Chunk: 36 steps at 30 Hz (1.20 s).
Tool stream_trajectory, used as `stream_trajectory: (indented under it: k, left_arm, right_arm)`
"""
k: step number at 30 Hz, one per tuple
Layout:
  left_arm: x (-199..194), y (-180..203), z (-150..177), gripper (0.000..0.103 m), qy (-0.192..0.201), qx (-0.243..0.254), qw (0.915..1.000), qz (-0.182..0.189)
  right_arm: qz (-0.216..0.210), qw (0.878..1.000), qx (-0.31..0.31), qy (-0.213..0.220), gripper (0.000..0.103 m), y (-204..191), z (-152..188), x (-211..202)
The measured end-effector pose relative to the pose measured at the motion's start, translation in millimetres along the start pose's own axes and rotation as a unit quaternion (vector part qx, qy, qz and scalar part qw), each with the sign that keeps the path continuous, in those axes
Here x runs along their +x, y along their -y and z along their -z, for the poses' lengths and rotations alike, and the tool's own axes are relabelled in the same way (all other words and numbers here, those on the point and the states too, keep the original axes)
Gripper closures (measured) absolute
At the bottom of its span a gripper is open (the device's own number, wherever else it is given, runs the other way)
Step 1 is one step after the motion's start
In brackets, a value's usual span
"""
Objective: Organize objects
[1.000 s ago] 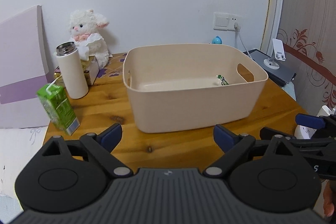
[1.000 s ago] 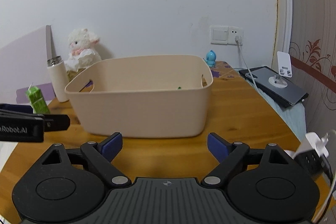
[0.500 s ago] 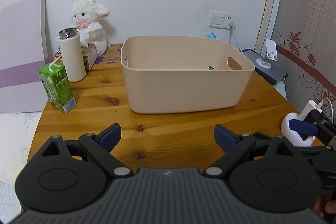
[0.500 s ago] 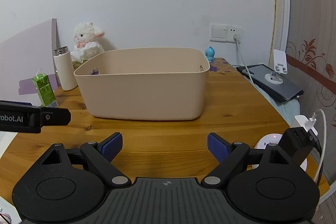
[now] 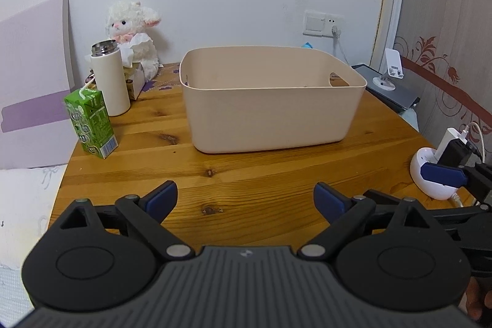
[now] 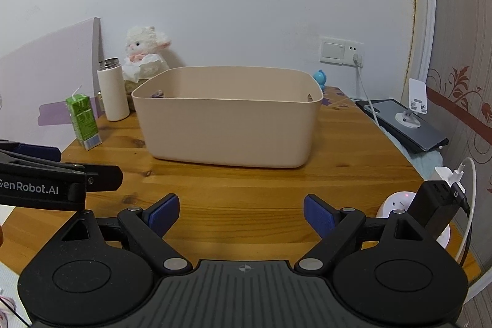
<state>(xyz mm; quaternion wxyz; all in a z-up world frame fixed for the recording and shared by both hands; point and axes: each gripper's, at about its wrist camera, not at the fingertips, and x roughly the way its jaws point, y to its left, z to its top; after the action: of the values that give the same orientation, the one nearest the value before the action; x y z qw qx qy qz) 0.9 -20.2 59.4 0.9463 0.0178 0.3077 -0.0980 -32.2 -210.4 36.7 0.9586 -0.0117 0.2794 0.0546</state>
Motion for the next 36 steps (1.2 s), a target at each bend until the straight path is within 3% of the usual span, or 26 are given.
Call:
stream_trajectory:
  k: [28, 36]
  left_arm:
    - [-34.3, -1.5, 12.8, 0.007, 0.014, 0.011, 0.9998, 0.004]
    - [-29.8, -1.8, 14.5, 0.007, 0.0, 0.006, 0.9999, 0.015]
  right_arm:
    - [0.017, 1.0, -0.005, -0.01, 0.014, 1.5, 5.7, -30.0]
    - [0.022, 1.0, 0.001, -0.019, 0.014, 8.2, 7.9, -30.2]
